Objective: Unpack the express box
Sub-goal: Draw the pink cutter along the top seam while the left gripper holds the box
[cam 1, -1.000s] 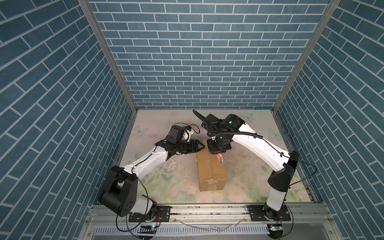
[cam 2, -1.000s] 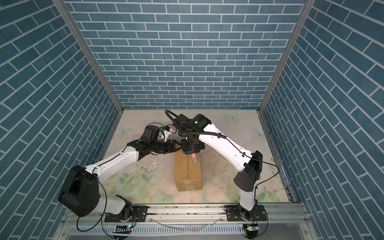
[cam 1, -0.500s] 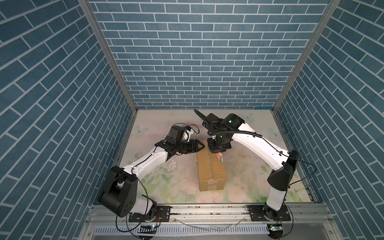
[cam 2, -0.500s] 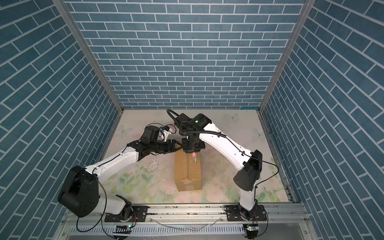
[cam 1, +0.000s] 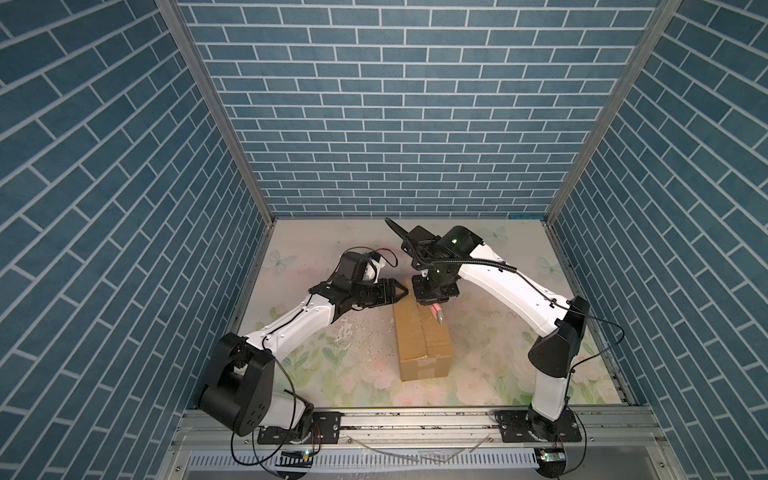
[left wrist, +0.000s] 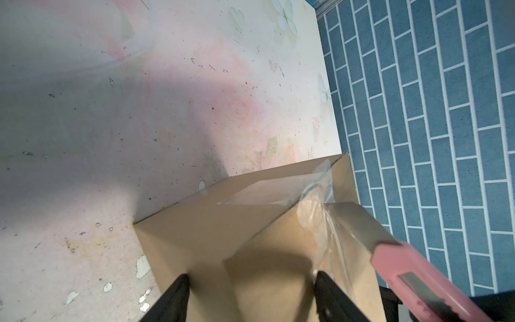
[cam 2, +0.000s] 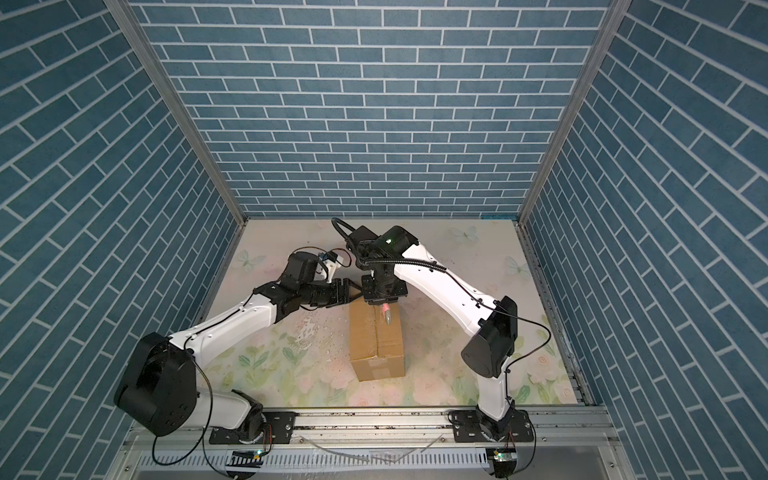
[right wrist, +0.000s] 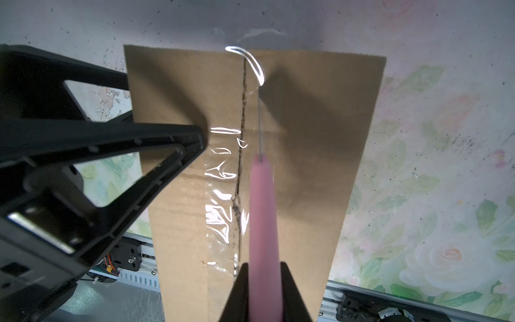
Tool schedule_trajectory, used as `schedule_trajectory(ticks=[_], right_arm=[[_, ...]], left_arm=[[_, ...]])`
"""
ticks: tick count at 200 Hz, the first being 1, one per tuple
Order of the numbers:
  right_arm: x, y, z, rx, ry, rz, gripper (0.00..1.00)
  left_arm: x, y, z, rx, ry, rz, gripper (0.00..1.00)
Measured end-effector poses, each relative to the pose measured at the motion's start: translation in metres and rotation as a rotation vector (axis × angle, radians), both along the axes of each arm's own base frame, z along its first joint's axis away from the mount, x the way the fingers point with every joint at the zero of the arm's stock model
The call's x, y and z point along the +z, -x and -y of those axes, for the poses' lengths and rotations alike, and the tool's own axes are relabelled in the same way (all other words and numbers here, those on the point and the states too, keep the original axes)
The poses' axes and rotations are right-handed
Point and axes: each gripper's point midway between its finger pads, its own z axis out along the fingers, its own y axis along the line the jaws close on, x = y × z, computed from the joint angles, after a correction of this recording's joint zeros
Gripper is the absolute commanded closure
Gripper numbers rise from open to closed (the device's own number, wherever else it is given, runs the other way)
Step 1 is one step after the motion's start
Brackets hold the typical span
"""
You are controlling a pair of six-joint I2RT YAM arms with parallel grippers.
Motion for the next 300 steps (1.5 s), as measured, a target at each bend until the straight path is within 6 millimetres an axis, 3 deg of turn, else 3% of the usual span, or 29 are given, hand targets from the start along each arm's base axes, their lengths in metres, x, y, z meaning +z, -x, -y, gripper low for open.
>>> schedule_trajectory(ticks=[132, 193, 300], right_arm=[[0.019, -0.007, -0.004, 0.008, -0.025, 0.038, 1.00], [0.005, -0.012, -0.008, 0.023, 0.006, 0.017, 1.00], [0.002, -0.012, -0.008, 0.022, 0.001, 0.004, 1.00]], left_arm=[[0.001, -0.001, -0.001, 0.008, 0.000, 0.003, 0.30], [0.001, -0.001, 0.000, 0.008, 0.003, 0.005, 0.30], [0.000, -0.002, 0.000, 0.018, 0.011, 0.001, 0.30]])
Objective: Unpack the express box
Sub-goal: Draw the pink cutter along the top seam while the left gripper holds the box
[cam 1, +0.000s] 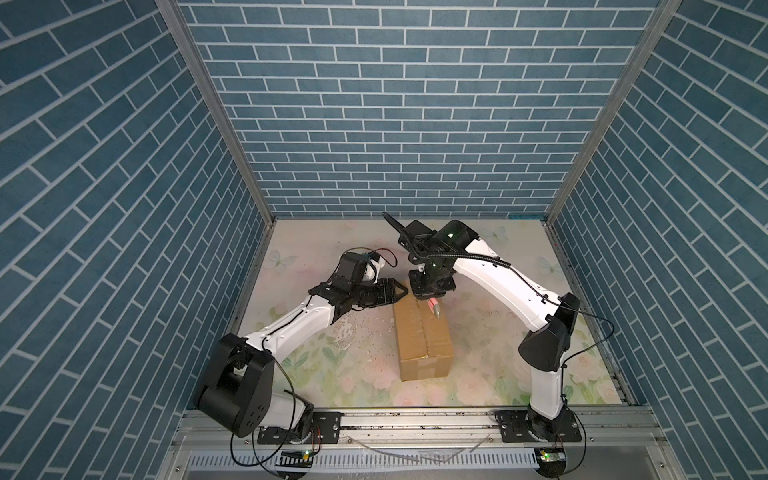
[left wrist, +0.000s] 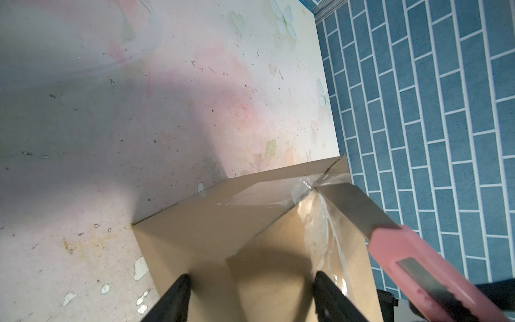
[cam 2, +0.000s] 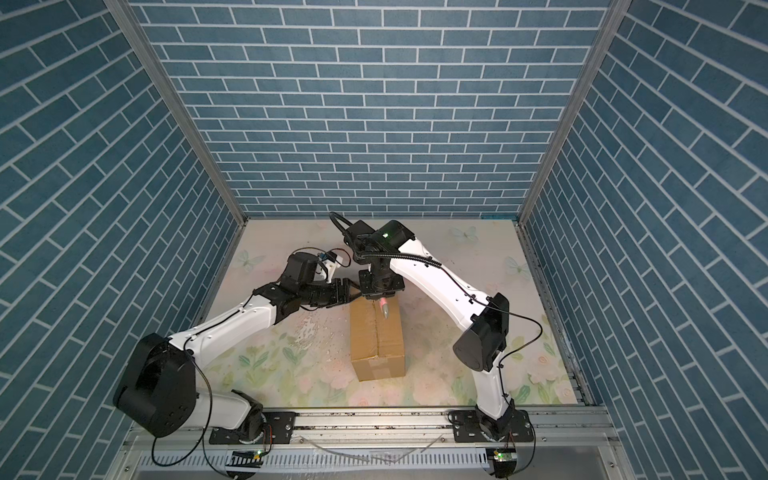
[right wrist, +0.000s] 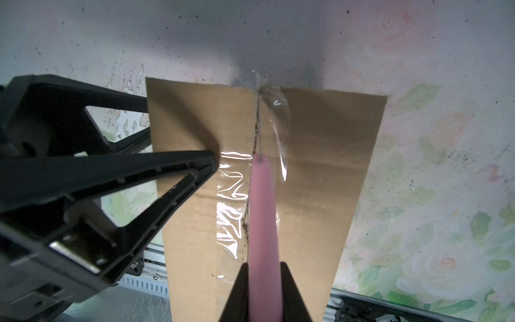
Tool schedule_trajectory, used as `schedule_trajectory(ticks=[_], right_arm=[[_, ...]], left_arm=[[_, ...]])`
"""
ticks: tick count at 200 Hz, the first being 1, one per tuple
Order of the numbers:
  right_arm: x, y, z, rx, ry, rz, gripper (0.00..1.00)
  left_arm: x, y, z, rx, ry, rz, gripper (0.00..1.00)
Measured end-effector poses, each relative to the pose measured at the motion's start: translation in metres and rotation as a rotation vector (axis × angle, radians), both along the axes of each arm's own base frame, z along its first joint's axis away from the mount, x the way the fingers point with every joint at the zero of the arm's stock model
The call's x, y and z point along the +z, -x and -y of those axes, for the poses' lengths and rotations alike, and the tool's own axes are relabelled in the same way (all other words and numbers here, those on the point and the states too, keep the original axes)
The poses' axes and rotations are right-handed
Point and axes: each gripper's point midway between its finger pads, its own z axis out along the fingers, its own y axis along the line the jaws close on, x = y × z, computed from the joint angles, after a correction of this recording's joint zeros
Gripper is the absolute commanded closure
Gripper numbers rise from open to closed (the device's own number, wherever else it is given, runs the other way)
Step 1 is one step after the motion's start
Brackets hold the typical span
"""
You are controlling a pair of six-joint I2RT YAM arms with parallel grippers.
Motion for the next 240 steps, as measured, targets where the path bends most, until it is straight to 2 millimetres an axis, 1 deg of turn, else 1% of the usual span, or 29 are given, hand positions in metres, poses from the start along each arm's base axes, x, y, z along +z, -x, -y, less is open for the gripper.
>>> schedule_trajectory(ticks=[75, 155, 184, 212, 240], right_arm=[[-0.009, 0.009, -0.001, 0.015, 0.011, -0.024, 1.00], [-0.010, 0.017, -0.006, 0.026, 0.009, -0.037, 1.00], [-0.011, 0.022, -0.003, 0.029, 0.022, -0.058, 1.00], [-0.009, 0.028, 0.002, 0.032, 0.043, -0.079, 1.00], [-0.004, 0.036, 0.006, 0.037, 0.052, -0.103, 1.00]], left_arm=[[-0.001, 0.000, -0.003, 0.041, 0.015, 0.001, 0.31], [0.002, -0.005, -0.018, 0.140, -0.011, 0.034, 0.33], [0.002, -0.007, -0.023, 0.183, -0.020, 0.046, 0.33], [0.002, -0.007, -0.022, 0.197, -0.016, 0.052, 0.33], [0.002, -0.007, -0.020, 0.208, -0.007, 0.059, 0.33]])
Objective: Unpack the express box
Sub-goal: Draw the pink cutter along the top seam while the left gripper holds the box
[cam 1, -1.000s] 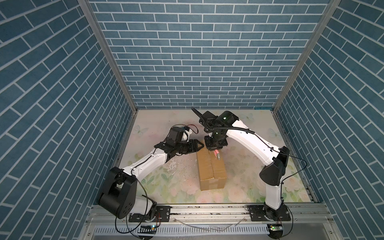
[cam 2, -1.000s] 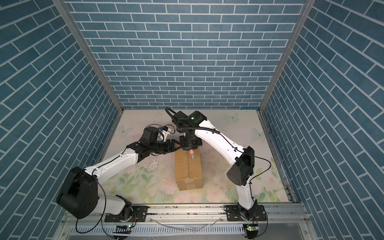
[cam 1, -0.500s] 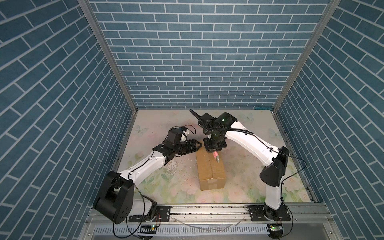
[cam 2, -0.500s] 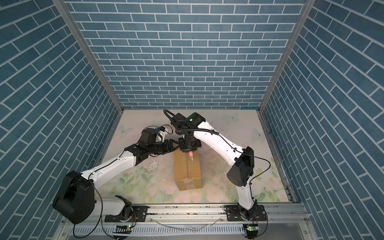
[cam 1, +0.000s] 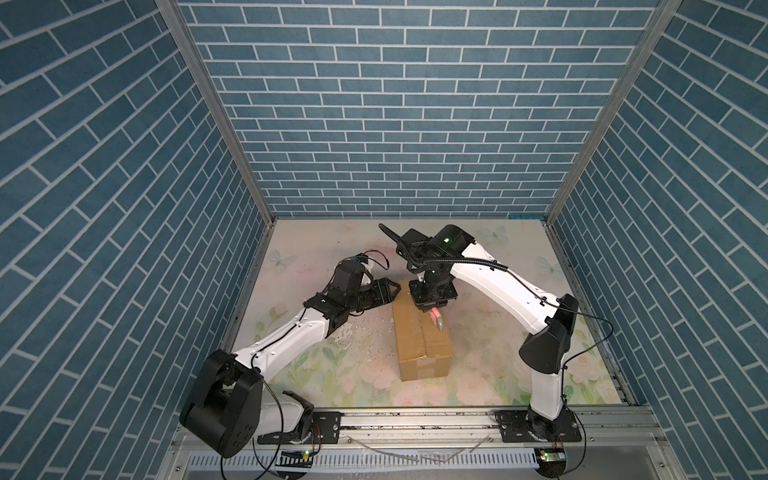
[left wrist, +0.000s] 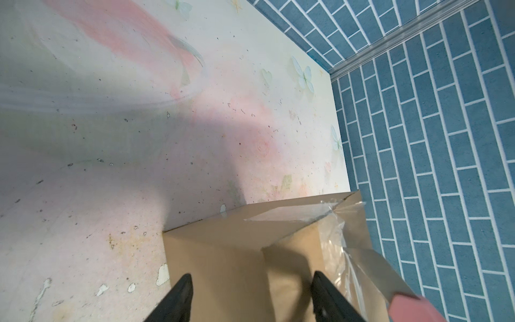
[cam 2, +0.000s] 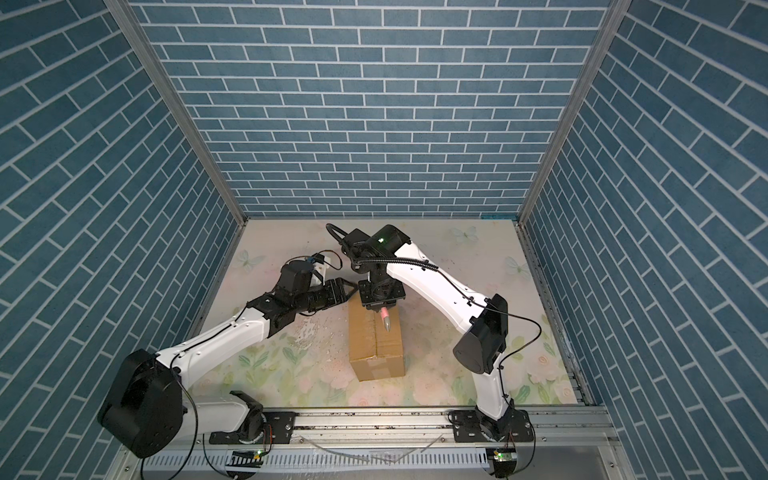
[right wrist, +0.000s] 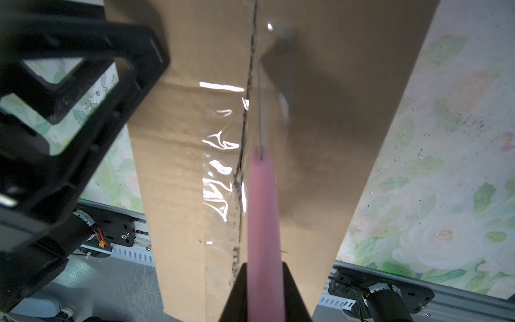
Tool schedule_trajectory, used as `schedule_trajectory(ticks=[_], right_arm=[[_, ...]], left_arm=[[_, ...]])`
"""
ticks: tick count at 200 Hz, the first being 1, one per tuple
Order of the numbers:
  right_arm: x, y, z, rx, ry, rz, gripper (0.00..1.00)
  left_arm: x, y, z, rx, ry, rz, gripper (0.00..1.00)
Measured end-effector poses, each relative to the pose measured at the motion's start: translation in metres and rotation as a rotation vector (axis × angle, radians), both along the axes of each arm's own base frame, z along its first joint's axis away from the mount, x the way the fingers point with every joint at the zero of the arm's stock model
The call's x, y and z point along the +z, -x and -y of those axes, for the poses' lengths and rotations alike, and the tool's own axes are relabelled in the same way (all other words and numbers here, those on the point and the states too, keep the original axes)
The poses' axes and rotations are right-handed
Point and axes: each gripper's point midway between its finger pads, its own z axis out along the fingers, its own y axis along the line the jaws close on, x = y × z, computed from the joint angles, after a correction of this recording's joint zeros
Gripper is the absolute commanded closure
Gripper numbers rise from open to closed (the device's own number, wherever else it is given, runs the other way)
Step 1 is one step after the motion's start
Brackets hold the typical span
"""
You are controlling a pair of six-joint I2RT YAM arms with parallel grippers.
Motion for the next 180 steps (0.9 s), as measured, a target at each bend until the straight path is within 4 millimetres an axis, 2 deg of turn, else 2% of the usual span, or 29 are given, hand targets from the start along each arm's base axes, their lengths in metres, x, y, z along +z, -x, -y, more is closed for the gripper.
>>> schedule_trajectory(ticks=[44, 180], right_arm=[[0.001, 0.009, -0.001, 0.009, -0.004, -0.037, 1.00], [0.001, 0.009, 0.001, 0.010, 0.008, -0.031, 1.00]], left_arm=[[0.000, 0.000, 0.002, 0.012, 0.013, 0.007, 0.33], [0.000, 0.000, 0.002, 0.027, 0.020, 0.013, 0.33]])
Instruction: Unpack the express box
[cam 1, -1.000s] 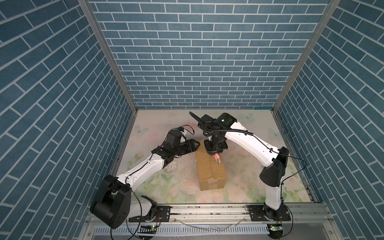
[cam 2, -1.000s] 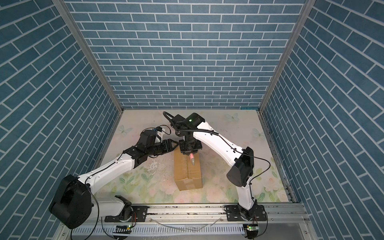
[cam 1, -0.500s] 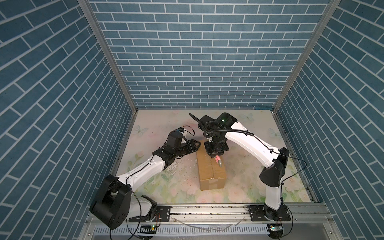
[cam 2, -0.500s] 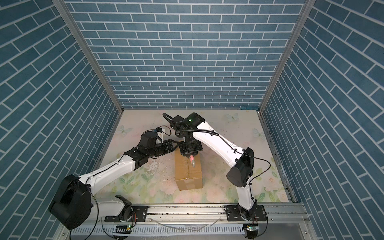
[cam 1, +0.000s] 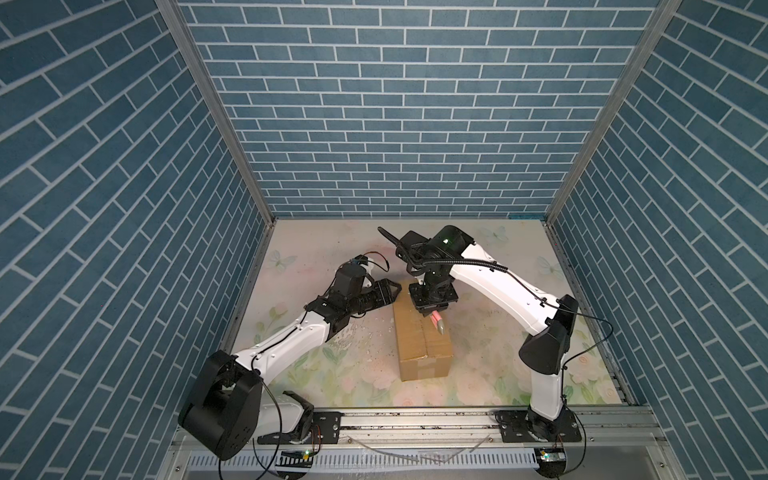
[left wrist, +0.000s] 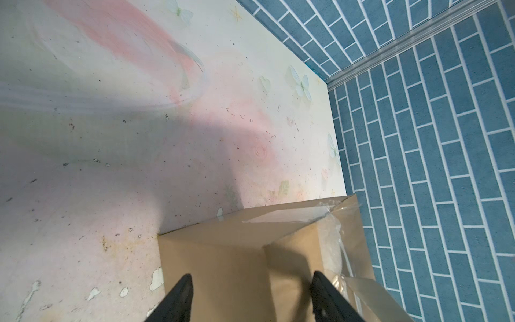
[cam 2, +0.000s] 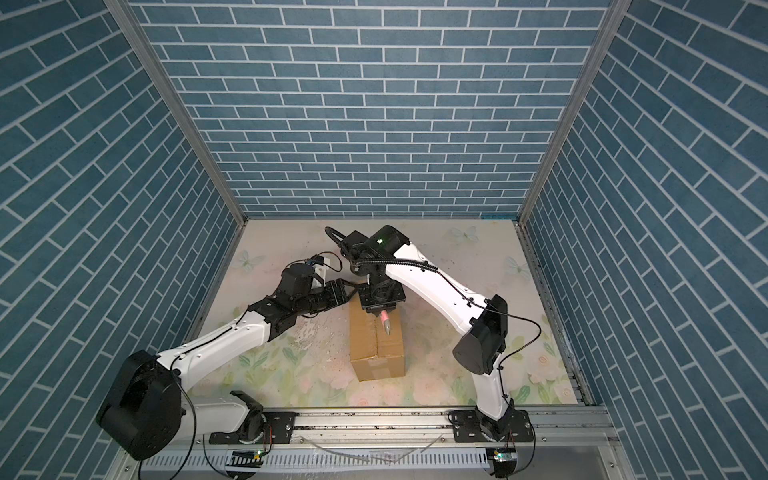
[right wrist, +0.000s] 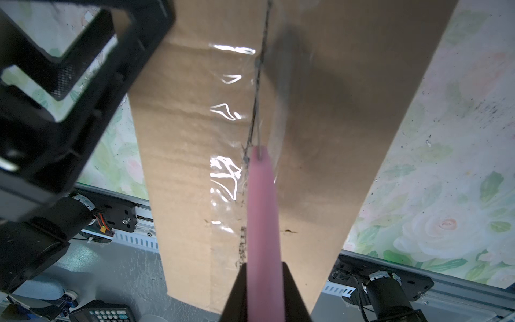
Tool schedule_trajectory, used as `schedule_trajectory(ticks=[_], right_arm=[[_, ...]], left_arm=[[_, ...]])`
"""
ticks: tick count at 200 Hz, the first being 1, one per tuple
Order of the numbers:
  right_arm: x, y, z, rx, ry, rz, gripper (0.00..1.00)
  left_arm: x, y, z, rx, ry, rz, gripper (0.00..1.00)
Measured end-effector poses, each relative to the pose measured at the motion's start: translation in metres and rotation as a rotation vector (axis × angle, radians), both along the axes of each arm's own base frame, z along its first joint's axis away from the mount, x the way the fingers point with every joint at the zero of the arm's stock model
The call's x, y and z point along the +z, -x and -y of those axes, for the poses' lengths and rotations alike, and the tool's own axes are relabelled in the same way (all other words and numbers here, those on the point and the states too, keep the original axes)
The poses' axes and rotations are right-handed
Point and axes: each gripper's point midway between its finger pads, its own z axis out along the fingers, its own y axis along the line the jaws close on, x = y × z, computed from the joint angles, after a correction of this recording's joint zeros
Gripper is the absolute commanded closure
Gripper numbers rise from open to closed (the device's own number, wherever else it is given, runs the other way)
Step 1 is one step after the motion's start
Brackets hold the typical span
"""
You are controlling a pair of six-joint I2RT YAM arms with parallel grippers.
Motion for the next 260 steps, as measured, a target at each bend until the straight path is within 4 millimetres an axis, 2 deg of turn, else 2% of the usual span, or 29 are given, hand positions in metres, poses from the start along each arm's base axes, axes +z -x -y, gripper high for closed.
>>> schedule_trajectory(ticks=[71, 129, 174, 226, 260], right_arm=[[0.001, -0.004, 0.004, 0.000, 0.023, 0.029, 1.00], [0.030, -0.021, -0.001, -0.018, -0.047, 0.120, 1.00], [0.024, -0.026, 0.002, -0.032, -0.034, 0.109, 1.00], [0.005, -0.017, 0.006, -0.030, 0.008, 0.043, 1.00], [0.004, -0.016, 0.004, -0.030, -0.002, 0.031, 1.00]], left_arm=[[0.000, 0.000, 0.000, 0.002, -0.001, 0.001, 0.33], [0.000, 0.000, 0.000, 0.002, -0.001, 0.001, 0.33], [0.000, 0.000, -0.001, 0.004, -0.001, 0.003, 0.33], [0.001, 0.000, -0.002, 0.006, -0.001, 0.004, 0.33], [0.000, 0.000, -0.002, 0.008, 0.000, 0.002, 0.33]])
